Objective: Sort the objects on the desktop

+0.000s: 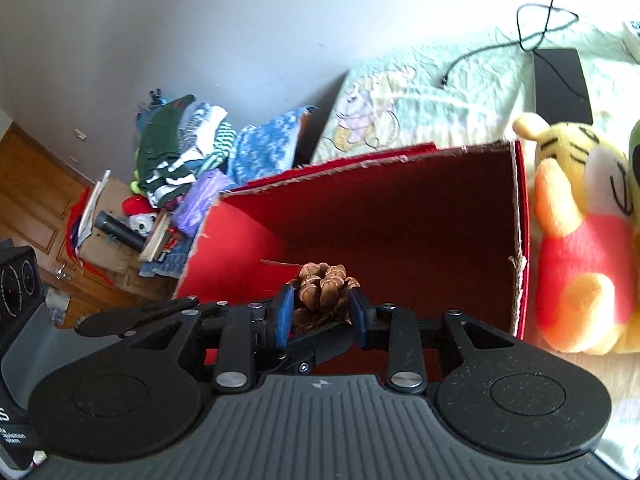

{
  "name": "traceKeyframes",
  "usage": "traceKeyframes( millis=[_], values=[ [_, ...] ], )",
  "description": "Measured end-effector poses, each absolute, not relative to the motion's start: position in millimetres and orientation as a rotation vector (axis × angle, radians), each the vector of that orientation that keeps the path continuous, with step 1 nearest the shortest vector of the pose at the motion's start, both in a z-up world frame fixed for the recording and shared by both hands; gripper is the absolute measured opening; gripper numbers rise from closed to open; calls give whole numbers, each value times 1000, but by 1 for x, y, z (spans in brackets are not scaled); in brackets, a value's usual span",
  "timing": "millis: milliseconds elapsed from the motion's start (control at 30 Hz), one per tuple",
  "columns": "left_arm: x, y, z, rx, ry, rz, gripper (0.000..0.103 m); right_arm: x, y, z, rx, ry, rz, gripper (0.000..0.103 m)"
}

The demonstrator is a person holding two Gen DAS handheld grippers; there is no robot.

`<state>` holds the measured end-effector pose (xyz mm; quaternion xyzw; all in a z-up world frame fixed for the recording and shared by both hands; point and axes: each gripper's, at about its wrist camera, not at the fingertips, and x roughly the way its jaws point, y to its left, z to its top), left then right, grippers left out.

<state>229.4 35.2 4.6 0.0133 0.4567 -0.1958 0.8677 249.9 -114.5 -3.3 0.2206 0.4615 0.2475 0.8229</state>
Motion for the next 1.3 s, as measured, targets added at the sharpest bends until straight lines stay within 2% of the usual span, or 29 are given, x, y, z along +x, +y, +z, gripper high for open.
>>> traceKeyframes(
  millis=[200,633,833,1167,1233,1300],
  values=[
    [254,32,-18,45,1071,-439,48,264,-104,-19,457,1087,439,33],
    [269,20,-52,35,1238,-488,50,268,-93,-21,298,1154,372,32],
    [267,13,-50,50,1233,-525,50,258,-107,-9,357,1114,359,38],
    [264,-4,-54,54,1262,-574,51,245,-132,4,456,1037,344,29],
    [262,-7,-55,55,1269,-576,51,243,-134,7,451,1016,329,33],
    [259,-11,-55,67,1268,-580,51,242,-136,10,428,989,303,33]
  ],
)
